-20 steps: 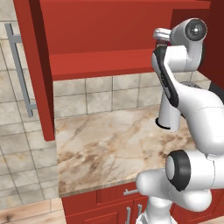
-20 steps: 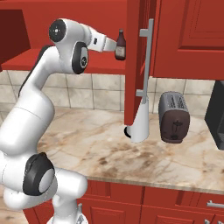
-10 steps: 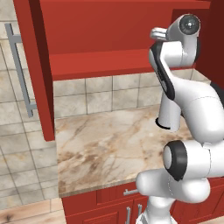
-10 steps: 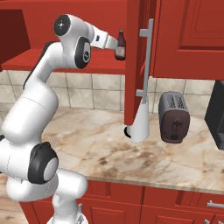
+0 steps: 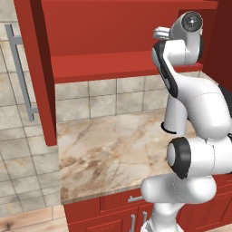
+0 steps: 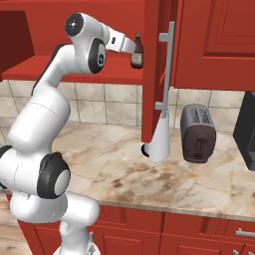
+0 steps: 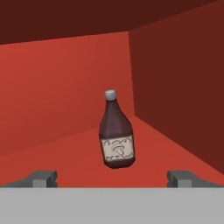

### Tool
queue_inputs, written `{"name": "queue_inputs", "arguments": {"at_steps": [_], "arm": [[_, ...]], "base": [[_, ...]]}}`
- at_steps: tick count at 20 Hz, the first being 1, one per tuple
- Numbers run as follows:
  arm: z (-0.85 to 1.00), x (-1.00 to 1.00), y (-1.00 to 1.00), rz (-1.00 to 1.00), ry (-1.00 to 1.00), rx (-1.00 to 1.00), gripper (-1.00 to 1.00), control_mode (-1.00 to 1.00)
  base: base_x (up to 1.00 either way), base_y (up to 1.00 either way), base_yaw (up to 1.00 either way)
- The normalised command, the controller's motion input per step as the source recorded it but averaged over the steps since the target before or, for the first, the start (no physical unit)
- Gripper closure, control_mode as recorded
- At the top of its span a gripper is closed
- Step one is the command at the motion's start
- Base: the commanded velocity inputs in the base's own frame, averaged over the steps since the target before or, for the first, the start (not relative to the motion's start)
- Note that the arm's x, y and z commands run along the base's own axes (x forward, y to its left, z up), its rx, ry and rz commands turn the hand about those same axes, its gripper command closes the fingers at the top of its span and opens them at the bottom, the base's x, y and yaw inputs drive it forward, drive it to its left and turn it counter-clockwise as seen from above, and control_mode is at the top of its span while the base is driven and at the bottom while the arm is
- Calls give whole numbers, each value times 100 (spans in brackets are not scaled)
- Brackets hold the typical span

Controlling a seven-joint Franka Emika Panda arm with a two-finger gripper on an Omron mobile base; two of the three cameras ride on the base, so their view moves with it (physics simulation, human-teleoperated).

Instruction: Move the ketchup and ketchup from the cabinet to the dining counter.

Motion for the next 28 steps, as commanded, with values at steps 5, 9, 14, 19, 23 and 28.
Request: {"name": "queue_inputs", "arguments": {"at_steps": [5,9,14,19,23,28], "arm": [[-6,37,-6,0,0,-4,-100,-100],[-3,29,-9,0,0,-6,-100,-100],[0,10,-13,0,2,-8,-100,-100],[-1,8,-12,0,6,-6,-100,-100],[-11,21,-5,0,10,-3,-100,-100],[-6,30,-1,0,7,0,-100,-100]], "base": [[0,0,0],[0,0,0],[0,0,0],[0,0,0],[0,0,0],[0,0,0]]}}
